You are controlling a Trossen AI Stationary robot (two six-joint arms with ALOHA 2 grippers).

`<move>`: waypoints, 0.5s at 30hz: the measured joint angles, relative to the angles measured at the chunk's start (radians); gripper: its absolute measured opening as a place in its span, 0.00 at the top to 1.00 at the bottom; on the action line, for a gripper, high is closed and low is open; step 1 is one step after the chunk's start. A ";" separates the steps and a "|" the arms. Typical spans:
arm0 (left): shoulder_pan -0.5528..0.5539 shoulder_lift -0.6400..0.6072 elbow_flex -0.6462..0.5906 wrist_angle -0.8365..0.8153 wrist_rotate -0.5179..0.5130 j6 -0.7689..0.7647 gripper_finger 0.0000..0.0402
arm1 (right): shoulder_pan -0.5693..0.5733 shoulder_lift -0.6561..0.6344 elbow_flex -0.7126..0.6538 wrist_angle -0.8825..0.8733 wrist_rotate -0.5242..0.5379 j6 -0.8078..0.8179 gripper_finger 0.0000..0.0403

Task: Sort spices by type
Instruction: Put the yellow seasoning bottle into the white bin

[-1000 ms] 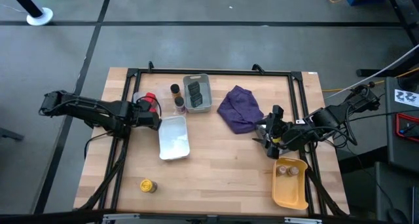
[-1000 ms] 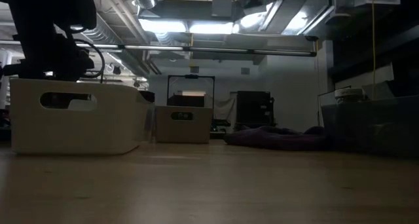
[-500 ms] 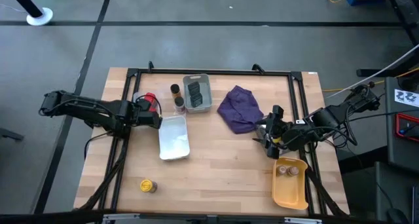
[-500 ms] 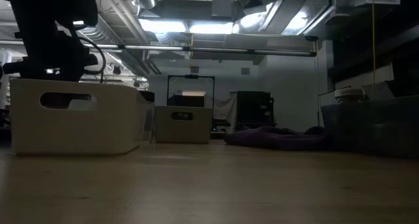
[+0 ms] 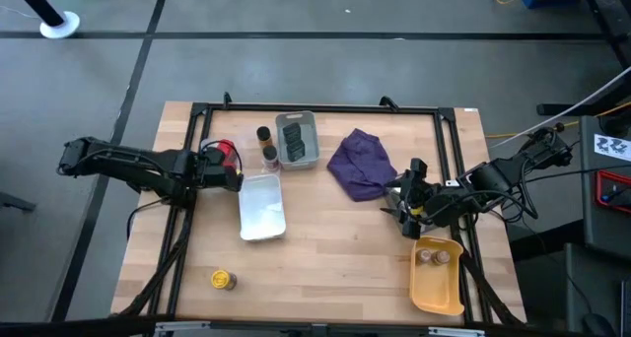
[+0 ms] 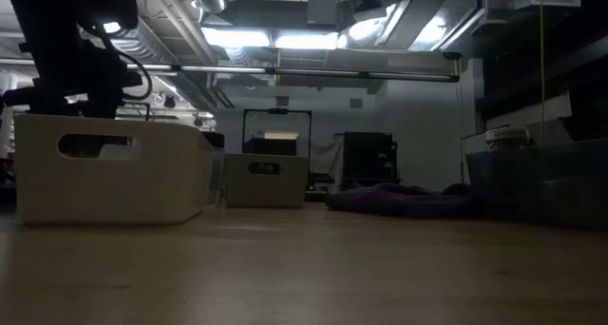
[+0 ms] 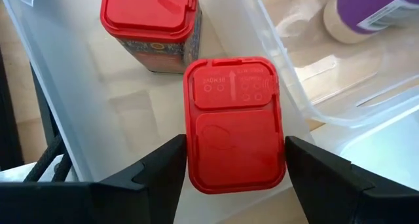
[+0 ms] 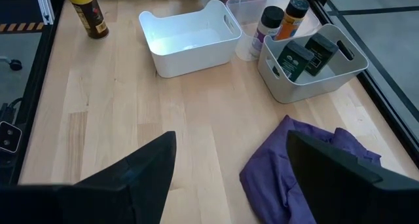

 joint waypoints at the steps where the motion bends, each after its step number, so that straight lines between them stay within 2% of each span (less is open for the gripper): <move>1: 0.000 -0.008 0.000 0.000 0.000 0.000 0.40 | 0.000 0.000 0.000 0.000 0.000 0.000 0.29; 15: 0.000 -0.146 0.001 -0.001 0.011 0.035 0.40 | 0.000 0.000 0.000 0.000 0.000 0.000 0.29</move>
